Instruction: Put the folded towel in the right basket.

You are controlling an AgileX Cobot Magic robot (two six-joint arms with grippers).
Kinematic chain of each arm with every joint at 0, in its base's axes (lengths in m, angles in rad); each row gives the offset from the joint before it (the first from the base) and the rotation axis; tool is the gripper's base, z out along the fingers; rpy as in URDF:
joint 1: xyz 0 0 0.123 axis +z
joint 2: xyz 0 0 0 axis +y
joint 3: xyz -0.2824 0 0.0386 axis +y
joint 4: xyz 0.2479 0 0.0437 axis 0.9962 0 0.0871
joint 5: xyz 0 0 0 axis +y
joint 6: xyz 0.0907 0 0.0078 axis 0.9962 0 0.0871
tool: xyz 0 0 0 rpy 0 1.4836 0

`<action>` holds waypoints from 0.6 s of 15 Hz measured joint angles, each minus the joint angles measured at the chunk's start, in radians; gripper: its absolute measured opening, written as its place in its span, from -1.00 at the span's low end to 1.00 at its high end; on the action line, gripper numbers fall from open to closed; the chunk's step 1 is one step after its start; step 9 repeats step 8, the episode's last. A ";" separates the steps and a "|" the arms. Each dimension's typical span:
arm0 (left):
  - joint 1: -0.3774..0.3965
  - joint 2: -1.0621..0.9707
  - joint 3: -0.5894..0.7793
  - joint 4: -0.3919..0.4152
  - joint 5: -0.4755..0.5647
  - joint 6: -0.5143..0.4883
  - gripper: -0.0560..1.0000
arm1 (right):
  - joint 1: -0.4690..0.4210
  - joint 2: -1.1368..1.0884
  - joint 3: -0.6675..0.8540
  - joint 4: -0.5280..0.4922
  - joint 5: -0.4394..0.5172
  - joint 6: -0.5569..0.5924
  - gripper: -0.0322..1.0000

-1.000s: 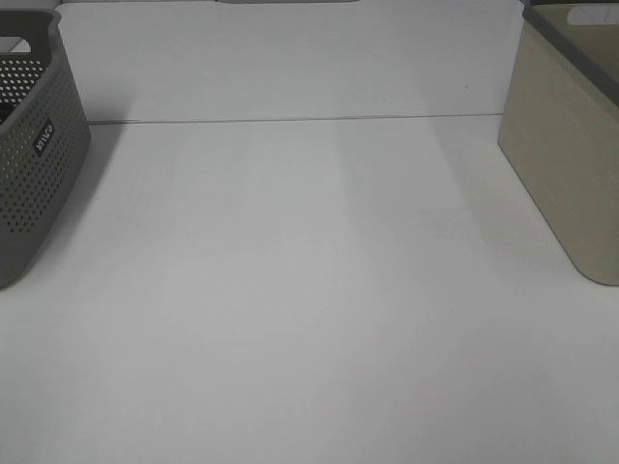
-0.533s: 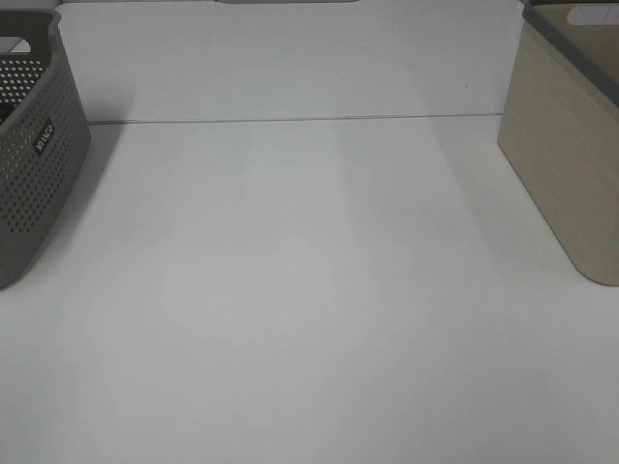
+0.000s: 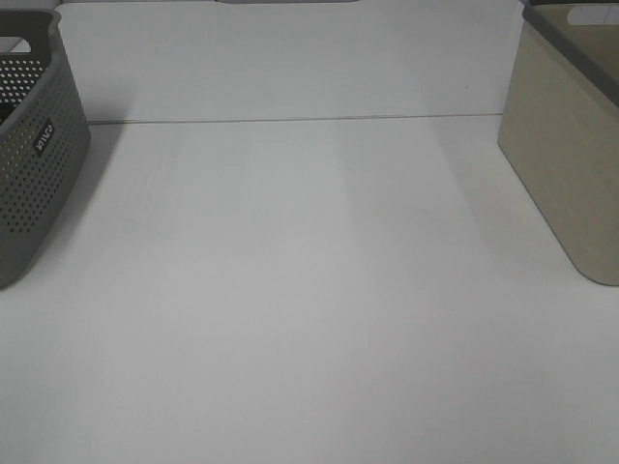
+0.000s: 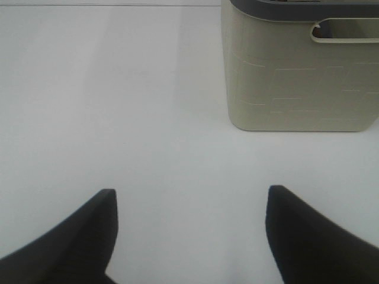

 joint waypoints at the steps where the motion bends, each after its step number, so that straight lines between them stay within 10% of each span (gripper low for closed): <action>1: 0.000 0.000 0.000 0.000 0.000 0.000 0.94 | 0.000 0.000 0.000 0.000 0.000 0.000 0.36; 9: 0.000 0.000 0.000 0.000 0.000 0.000 0.94 | 0.000 0.000 0.000 0.000 0.000 0.000 0.36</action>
